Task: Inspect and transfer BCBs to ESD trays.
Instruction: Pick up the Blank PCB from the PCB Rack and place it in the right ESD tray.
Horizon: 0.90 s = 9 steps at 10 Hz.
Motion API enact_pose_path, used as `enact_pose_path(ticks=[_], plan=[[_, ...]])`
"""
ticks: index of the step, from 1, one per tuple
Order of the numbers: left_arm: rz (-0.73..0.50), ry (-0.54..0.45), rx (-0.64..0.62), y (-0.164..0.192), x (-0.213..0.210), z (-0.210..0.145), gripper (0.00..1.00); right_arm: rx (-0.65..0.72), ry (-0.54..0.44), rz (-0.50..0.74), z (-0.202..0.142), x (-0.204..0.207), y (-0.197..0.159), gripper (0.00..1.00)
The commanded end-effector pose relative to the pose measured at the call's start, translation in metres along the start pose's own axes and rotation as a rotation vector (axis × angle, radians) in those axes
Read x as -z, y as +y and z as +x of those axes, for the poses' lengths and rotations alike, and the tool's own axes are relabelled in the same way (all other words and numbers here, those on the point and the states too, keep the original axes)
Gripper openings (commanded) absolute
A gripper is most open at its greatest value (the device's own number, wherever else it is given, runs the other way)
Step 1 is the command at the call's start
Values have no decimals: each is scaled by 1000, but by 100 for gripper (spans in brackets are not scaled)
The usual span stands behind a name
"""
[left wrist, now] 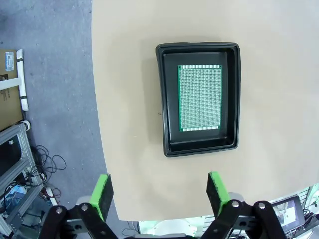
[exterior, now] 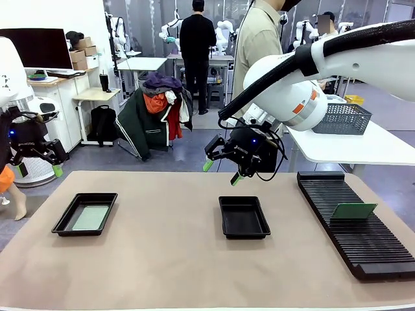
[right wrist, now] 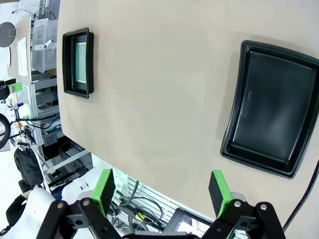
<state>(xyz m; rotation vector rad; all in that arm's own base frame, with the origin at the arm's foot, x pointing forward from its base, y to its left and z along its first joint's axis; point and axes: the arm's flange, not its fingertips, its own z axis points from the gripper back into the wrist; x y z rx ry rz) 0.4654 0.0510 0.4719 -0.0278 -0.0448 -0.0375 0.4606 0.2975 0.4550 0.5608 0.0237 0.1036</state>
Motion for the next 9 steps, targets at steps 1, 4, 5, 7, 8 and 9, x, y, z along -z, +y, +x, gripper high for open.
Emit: enact_pose_path(ticks=[1, 4, 5, 7, 8, 9], plan=[[-7, -6, -4, 0, 2, -1, 100, 18, -3, -21, 2, 0, 3, 100], [-7, -6, -4, 0, 2, -1, 100, -40, -5, -20, -11, -12, -2, 100], [-7, -6, -4, 0, 2, -1, 100, -76, -4, -32, -19, -28, -5, 100], [-7, -6, -4, 0, 2, -1, 100, -145, 42, -103, -32, -58, -16, 100], [-7, -6, -4, 0, 2, -1, 100, -202, 49, -130, -40, -79, -27, 100], [-7, -6, -4, 0, 2, -1, 100, -257, 55, -145, -48, -98, -35, 100]])
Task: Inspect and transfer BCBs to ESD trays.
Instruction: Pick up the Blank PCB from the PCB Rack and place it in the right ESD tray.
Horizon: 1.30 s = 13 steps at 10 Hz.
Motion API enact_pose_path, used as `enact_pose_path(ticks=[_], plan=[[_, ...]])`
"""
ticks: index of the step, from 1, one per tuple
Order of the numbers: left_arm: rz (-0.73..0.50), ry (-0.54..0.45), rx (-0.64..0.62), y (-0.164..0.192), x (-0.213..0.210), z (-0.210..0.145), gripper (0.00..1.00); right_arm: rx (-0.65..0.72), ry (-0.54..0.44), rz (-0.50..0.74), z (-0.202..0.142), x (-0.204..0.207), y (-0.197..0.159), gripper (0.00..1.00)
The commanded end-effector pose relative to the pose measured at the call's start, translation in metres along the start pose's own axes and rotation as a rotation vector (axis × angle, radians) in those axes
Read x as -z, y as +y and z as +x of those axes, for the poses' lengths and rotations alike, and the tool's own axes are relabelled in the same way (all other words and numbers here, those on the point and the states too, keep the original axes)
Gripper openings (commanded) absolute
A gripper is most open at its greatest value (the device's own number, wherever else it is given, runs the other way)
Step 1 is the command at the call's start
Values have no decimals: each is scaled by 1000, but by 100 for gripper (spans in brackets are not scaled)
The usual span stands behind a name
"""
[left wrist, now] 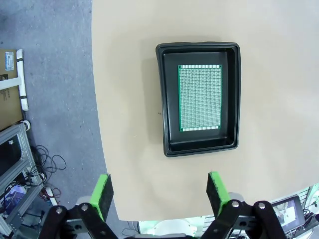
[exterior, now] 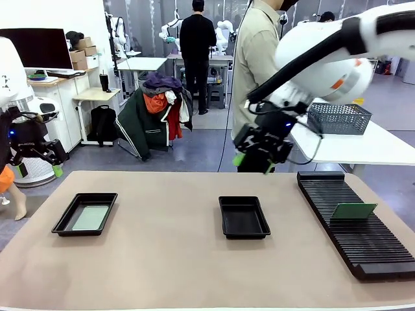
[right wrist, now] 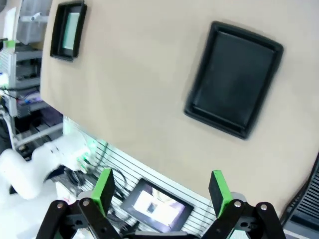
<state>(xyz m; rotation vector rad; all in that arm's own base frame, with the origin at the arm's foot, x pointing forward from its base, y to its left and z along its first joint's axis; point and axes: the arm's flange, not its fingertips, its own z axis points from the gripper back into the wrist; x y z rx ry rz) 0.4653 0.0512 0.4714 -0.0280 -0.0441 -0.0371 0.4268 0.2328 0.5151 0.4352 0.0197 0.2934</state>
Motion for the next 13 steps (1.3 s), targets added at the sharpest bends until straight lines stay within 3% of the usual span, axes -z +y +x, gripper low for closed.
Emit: enact_pose_path(ticks=[1, 5, 9, 13], plan=[[-7, -6, -3, -1, 1, -1, 100, -127, 6, -45, -25, -28, -27, 100], [-7, -6, -3, -1, 1, -1, 100, -278, -65, -141, -90, -95, -84, 100], [-7, -6, -3, -1, 1, -1, 100, -631, 6, -284, -140, -147, -122, 100], [-7, -6, -3, -1, 1, -1, 100, -995, 160, -321, -160, -170, -150, 100]])
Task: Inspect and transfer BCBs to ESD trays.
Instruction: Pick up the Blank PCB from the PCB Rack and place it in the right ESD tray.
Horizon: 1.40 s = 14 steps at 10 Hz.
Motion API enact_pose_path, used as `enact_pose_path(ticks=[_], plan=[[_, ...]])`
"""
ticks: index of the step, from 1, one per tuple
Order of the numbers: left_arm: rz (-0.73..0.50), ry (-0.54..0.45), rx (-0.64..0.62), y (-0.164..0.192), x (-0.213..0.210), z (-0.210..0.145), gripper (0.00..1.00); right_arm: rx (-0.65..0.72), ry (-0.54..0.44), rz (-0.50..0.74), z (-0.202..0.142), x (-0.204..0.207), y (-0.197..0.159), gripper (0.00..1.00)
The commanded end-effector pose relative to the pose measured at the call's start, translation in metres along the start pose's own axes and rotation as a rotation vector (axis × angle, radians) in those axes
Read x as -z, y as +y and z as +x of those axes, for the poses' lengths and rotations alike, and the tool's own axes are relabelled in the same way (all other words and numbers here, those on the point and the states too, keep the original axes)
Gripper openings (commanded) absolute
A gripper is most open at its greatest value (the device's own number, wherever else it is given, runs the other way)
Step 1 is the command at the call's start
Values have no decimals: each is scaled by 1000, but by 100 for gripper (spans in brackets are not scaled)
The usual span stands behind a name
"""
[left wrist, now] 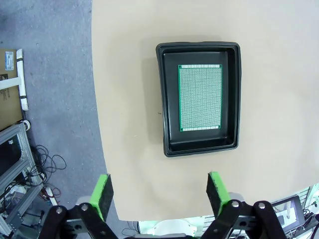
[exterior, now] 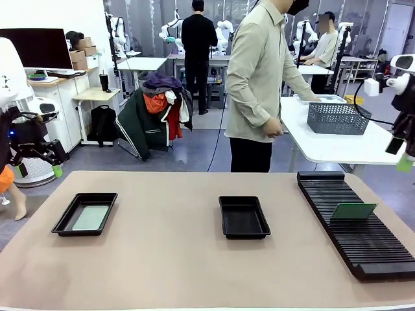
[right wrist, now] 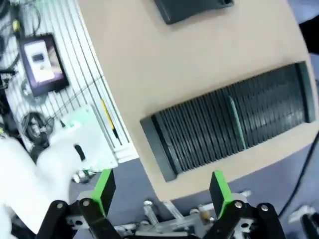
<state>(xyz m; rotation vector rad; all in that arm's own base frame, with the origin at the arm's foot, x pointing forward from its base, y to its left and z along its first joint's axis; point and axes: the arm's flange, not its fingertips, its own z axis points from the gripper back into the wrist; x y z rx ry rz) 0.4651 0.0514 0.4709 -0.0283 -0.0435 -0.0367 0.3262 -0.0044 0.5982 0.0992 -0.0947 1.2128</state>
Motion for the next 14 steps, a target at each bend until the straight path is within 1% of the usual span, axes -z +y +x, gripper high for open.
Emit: enact_pose_path(ticks=[1, 3, 5, 8, 9, 10, 14], plan=[[-7, -7, -3, -1, 1, -1, 100, -169, 41, -39, -13, -4, -5, 100], [-7, -7, -3, -1, 1, -1, 100, -318, 56, -65, -25, -5, -8, 100], [-7, -7, -3, -1, 1, -1, 100, -387, 41, -66, -30, -8, -13, 100], [-7, -7, -3, -1, 1, -1, 100, -423, 13, -91, -36, -16, -19, 100], [-7, -7, -3, -1, 1, -1, 100, -347, -34, -146, -34, -22, -21, 100], [-7, -7, -3, -1, 1, -1, 100, -401, 38, -69, -32, -14, -12, 100], [-7, -7, -3, -1, 1, -1, 100, -401, 38, -69, -32, -14, -12, 100]])
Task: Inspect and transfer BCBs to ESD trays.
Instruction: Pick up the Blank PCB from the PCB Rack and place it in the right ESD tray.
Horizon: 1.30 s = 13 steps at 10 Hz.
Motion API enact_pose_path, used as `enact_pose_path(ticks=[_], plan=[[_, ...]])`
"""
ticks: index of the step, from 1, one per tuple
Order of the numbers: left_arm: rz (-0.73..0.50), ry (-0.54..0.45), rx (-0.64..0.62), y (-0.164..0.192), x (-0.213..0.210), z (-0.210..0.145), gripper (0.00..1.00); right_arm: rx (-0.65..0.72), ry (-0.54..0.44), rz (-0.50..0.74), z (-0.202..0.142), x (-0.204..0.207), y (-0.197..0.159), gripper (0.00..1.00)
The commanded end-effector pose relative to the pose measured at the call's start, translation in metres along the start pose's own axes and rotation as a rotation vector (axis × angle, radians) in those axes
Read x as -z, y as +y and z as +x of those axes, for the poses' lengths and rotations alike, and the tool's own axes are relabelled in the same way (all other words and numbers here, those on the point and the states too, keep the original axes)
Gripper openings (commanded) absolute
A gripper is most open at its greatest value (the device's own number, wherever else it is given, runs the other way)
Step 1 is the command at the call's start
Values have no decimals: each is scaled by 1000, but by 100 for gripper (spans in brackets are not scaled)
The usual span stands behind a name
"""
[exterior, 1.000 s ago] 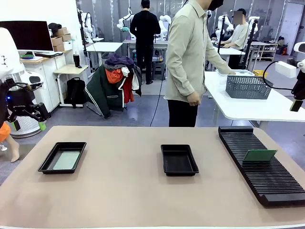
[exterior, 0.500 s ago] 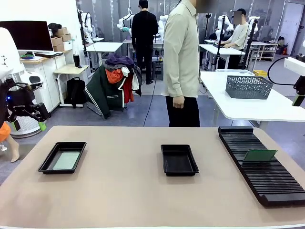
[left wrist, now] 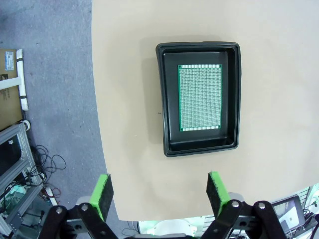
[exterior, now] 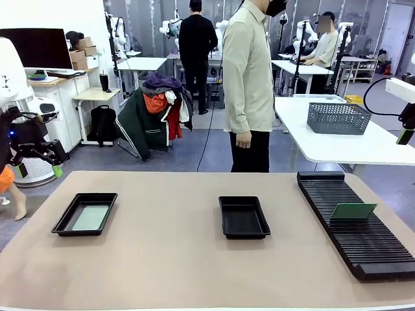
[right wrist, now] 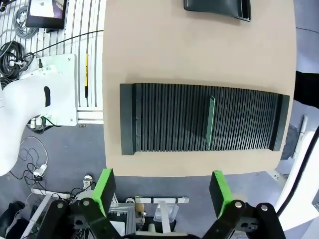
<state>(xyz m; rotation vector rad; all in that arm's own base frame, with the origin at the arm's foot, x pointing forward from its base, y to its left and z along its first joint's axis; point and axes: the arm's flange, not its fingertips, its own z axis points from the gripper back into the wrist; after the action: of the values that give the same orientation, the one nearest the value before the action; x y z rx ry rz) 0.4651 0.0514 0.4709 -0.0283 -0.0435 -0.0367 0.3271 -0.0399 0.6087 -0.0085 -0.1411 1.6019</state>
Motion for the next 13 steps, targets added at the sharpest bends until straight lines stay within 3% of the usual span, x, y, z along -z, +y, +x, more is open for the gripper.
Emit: enact_pose_path(ticks=[1, 3, 13], plan=[[-7, -7, -3, -1, 1, -1, 100, -7, 7, 12, -1, 1, 1, 100], [-7, -7, -3, -1, 1, -1, 100, 0, 0, 0, 0, 0, 0, 100], [-7, -7, -3, -1, 1, -1, 100, -81, 22, -118, -28, 108, -45, 100]])
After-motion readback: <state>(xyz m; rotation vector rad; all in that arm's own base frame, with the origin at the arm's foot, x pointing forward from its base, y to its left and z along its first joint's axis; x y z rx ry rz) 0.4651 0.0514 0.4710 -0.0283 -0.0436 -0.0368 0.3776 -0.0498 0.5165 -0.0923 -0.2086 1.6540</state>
